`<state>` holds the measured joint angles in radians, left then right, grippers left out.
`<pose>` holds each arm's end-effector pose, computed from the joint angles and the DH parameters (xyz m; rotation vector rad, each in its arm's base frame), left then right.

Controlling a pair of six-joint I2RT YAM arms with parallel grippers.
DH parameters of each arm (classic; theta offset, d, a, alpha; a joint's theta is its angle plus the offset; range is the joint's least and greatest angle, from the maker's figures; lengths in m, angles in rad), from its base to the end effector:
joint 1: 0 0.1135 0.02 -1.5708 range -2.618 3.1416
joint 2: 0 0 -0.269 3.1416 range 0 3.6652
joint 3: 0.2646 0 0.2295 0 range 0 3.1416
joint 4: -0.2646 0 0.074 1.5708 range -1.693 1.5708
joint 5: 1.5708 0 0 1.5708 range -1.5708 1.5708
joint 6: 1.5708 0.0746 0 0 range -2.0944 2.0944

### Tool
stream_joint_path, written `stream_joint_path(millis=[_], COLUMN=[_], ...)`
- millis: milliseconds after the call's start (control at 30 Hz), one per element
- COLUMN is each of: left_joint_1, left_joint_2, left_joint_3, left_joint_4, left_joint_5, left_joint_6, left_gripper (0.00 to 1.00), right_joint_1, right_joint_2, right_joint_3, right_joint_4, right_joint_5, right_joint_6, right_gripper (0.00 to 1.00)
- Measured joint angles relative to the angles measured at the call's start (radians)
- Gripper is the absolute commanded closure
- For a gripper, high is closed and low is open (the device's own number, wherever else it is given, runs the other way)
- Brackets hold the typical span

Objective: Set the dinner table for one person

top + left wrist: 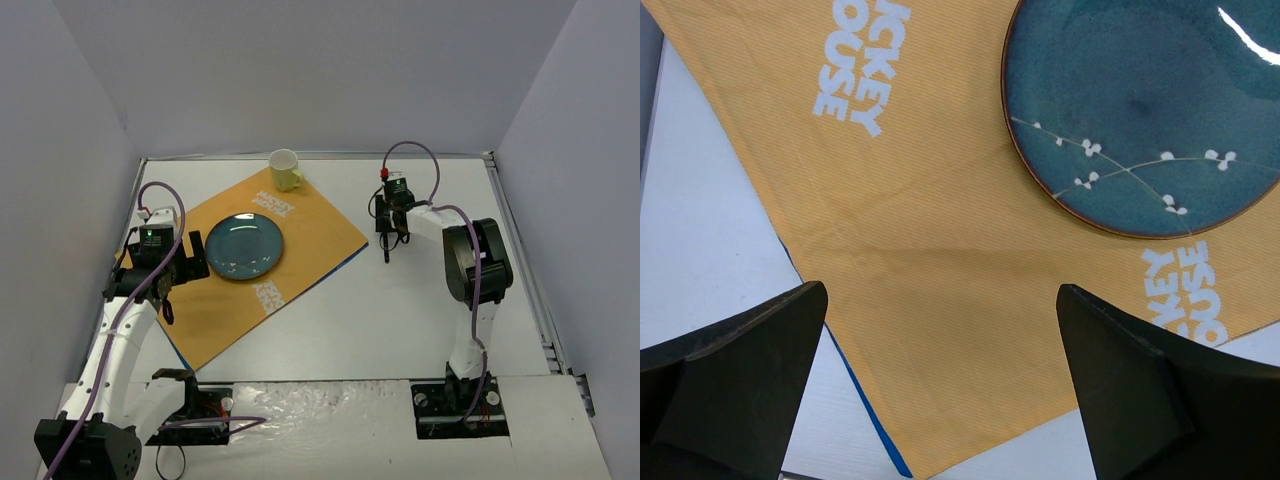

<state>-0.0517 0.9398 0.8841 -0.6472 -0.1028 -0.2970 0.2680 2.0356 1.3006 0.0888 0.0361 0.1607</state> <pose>0.1990 -0.0026 0.2825 -0.3313 2.2458 -0.0675 0.4479 0.1202 0.1605 -0.0992 2.2214 0.1965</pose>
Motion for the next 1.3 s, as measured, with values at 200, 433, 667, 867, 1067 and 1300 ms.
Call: stream_joint_path(millis=[200, 433, 667, 867, 1067, 1300], left_joint_1=[-0.001, -0.009, -0.012, -0.013, -0.013, -0.013], left_joint_2=[0.0, 0.001, 0.005, 0.017, 0.001, -0.027], left_joint_3=[0.0, 0.0, 0.028, 0.253, 0.523, 0.592], left_joint_4=[0.0, -0.001, -0.055, -0.197, -0.296, -0.396], left_joint_5=[0.0, 0.0, 0.006, -0.016, -0.074, -0.101], left_joint_6=[0.0, -0.002, -0.036, -0.061, -0.059, -0.055], left_gripper=[0.03, 0.03, 0.03, 0.03, 0.03, 0.03], right_joint_1=[0.0, 0.0, 0.027, 0.139, 0.386, 0.639], right_joint_2=[-0.023, -0.04, -0.097, -0.239, -0.253, -0.073], right_joint_3=[-0.027, -0.043, -0.064, -0.037, 0.15, 0.397], right_joint_4=[-0.014, -0.032, -0.085, -0.119, -0.135, -0.151], right_joint_5=[0.003, 0.004, 0.031, 0.035, 0.023, -0.003], right_joint_6=[0.006, 0.011, -0.012, -0.011, 0.067, 0.178], right_gripper=[0.76, 0.99, 1.0, 1.0, 1.0, 1.0])
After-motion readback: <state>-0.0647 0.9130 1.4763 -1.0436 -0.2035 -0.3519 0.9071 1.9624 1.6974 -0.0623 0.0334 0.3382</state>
